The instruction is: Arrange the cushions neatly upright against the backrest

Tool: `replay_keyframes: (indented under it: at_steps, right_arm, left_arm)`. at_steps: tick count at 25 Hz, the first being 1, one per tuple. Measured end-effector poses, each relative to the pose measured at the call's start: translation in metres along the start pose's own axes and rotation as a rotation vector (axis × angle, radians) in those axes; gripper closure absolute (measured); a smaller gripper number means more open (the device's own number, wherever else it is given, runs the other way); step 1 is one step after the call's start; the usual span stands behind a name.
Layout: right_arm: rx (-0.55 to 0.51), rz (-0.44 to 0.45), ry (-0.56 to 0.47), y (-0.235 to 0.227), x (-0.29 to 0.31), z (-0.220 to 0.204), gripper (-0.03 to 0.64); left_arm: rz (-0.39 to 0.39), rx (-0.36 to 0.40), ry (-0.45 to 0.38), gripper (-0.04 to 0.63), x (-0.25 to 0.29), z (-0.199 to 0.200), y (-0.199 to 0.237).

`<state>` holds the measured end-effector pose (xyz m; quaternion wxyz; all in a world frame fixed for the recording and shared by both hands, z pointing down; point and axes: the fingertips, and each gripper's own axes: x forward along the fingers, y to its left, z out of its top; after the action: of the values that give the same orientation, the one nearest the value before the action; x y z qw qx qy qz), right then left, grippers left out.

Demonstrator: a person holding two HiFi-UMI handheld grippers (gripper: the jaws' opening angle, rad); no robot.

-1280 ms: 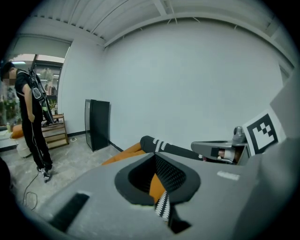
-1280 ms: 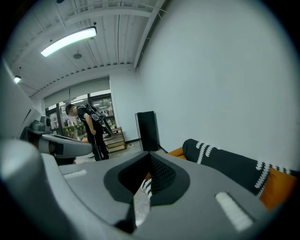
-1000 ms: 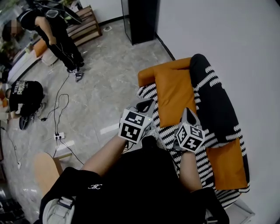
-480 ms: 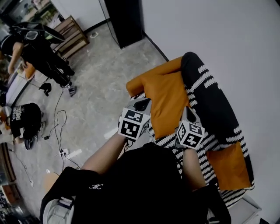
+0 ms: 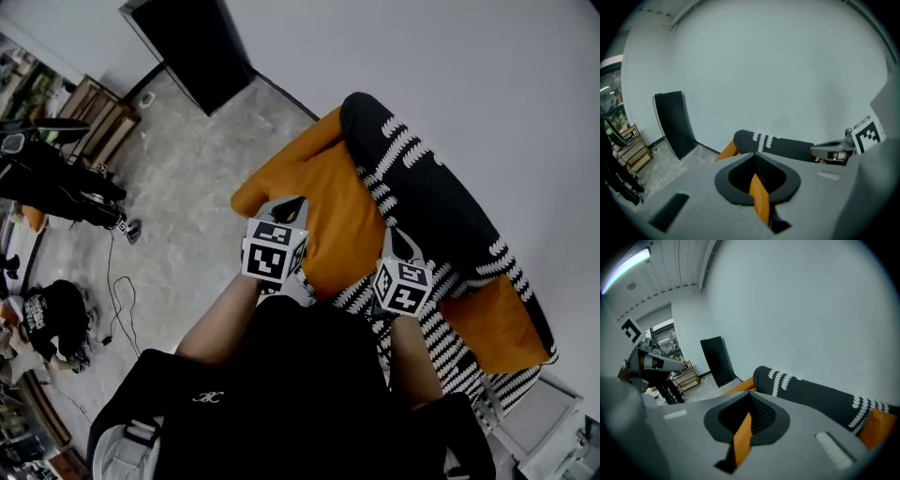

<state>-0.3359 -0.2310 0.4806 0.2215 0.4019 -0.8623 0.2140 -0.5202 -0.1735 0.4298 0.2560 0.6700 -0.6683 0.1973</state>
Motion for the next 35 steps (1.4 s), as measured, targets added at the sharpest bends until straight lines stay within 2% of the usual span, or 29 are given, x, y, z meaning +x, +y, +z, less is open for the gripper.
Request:
replay_keyframes:
  at_steps: [6, 9, 12, 15, 21, 27, 32, 34, 35]
  right_arm:
    - [0.101, -0.074, 0.051, -0.013, -0.022, -0.039, 0.609]
    - [0.141, -0.115, 0.046, -0.003, -0.025, -0.037, 0.609]
    - [0.188, -0.189, 0.053, 0.005, -0.019, -0.041, 0.609]
    - [0.252, -0.270, 0.054, -0.004, -0.015, -0.054, 0.609]
    - [0.372, -0.404, 0.094, -0.018, 0.010, -0.109, 0.609]
    - [0.466, -0.472, 0.177, -0.021, 0.034, -0.171, 0.607]
    - [0.638, -0.501, 0.225, -0.037, 0.055, -0.223, 0.551]
    - [0.682, -0.506, 0.243, -0.043, 0.065, -0.238, 0.531]
    - [0.696, -0.508, 0.252, -0.046, 0.070, -0.244, 0.521]
  left_arm:
    - [-0.093, 0.055, 0.074, 0.586, 0.025, -0.020, -0.013]
    - [-0.141, 0.090, 0.099, 0.586, 0.039, -0.017, -0.001]
    - [-0.202, 0.137, 0.135, 0.586, 0.060, -0.018, 0.012]
    - [-0.282, 0.193, 0.171, 0.586, 0.084, -0.020, 0.007]
    - [-0.376, 0.319, 0.234, 0.586, 0.131, -0.033, 0.015]
    - [-0.388, 0.424, 0.287, 0.587, 0.173, -0.058, 0.043]
    - [-0.379, 0.477, 0.362, 0.578, 0.225, -0.093, 0.063]
    - [-0.384, 0.488, 0.415, 0.471, 0.247, -0.109, 0.072]
    - [-0.381, 0.497, 0.436, 0.463, 0.258, -0.114, 0.078]
